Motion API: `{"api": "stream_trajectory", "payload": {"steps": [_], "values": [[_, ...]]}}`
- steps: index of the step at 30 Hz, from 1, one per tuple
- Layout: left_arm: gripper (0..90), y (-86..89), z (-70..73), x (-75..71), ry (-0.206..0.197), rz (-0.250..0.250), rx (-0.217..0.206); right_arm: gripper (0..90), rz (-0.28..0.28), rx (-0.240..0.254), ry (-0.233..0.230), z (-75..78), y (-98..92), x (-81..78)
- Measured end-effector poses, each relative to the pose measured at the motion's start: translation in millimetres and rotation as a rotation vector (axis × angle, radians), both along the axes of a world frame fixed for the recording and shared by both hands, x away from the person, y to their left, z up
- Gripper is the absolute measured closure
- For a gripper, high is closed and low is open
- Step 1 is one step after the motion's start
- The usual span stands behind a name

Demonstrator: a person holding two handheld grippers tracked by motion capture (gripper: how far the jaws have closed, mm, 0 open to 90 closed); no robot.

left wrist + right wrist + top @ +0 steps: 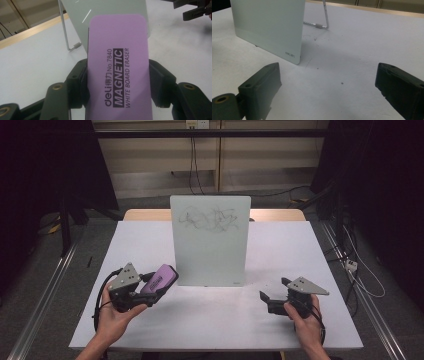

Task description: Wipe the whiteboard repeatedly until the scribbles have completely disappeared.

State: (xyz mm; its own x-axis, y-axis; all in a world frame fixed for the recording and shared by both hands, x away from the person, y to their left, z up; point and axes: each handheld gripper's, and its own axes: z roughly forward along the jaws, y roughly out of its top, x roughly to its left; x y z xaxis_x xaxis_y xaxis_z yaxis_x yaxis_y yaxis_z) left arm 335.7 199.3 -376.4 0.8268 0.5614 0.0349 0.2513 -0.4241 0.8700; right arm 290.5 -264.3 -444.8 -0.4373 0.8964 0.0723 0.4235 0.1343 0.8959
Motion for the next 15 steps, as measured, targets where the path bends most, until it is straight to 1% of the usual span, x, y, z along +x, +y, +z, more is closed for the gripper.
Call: {"api": "stream_trajectory", "payload": {"steps": [3,4,8,9,11,12,15], "values": [[40.7,-4.9,5.6,1.9,-0.005,-0.019,0.001,6.3,0.001,0.001,0.002,-0.2,0.1,0.4],[40.7,-6.2,8.0,2.6,-0.011,-0.025,0.008,6.3,0.001,0.001,0.002,-0.2,0.1,0.4],[40.8,-13.8,15.8,5.7,-0.013,-0.043,0.008,6.3,-0.002,0.002,0.001,-0.4,-0.5,0.3],[40.7,-15.2,17.8,6.6,-0.015,-0.045,0.016,6.3,0.0,0.003,0.002,-0.6,-0.6,0.5],[40.7,-18.9,20.2,9.6,-0.01,-0.051,0.01,6.3,0.003,0.0,0.004,-0.8,-1.0,-0.1],[40.7,-20.3,22.1,11.6,-0.013,-0.053,0.018,6.3,0.003,0.0,0.004,-0.8,-1.0,-0.1],[40.7,-26.5,26.9,17.4,-0.012,-0.058,0.014,6.3,0.002,0.003,0.001,-0.5,-1.5,-0.4]]}}
